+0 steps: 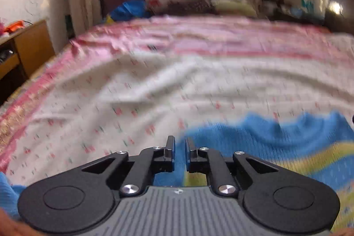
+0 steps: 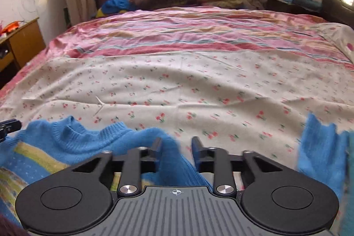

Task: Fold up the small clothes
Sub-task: 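Lift the hem with both tools and fold it over toward the collar, then grasp the sleeve cuff with the right tool and lift it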

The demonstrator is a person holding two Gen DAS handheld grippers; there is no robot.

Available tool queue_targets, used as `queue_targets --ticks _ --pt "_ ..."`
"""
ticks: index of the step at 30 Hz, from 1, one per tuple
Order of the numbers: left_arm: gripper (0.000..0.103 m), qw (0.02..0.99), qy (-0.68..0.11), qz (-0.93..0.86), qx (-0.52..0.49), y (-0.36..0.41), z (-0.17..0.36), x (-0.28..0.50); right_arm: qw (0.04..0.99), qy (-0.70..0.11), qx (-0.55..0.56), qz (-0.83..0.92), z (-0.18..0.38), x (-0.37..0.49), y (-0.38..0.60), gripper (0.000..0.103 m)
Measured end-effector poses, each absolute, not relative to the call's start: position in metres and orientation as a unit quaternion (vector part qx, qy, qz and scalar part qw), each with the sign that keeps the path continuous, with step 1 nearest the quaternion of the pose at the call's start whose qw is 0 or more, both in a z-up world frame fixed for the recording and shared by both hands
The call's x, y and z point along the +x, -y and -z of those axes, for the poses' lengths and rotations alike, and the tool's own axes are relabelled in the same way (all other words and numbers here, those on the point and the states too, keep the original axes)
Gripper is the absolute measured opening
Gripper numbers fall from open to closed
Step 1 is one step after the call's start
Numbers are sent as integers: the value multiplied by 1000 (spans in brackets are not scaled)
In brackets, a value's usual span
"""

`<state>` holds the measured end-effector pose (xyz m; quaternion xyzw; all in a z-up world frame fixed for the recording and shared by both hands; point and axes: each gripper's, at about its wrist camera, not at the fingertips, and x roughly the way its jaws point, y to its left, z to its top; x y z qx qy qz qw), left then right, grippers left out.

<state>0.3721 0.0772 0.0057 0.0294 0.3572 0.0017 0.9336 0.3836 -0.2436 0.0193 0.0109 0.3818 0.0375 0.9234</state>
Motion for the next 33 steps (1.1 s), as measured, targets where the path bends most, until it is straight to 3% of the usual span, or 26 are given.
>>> queue_targets --ticks 3,11,17,19,25,33 --pt "19 927 -372 -1 56 -66 4 367 903 -429 -18 -10 -5 382 246 30" --pt "19 940 -337 40 18 -47 -23 330 922 -375 45 85 -51 364 313 30" --pt "19 930 -352 106 -23 -13 -11 297 891 -386 140 195 -41 355 375 30" --pt "19 925 -357 121 -44 -3 -6 286 885 -385 157 211 -39 350 383 25" --pt "21 920 -356 142 -80 14 9 253 862 -419 152 241 -32 363 379 26" --pt "30 923 -339 168 -64 20 13 236 849 -436 136 264 -12 379 383 25"
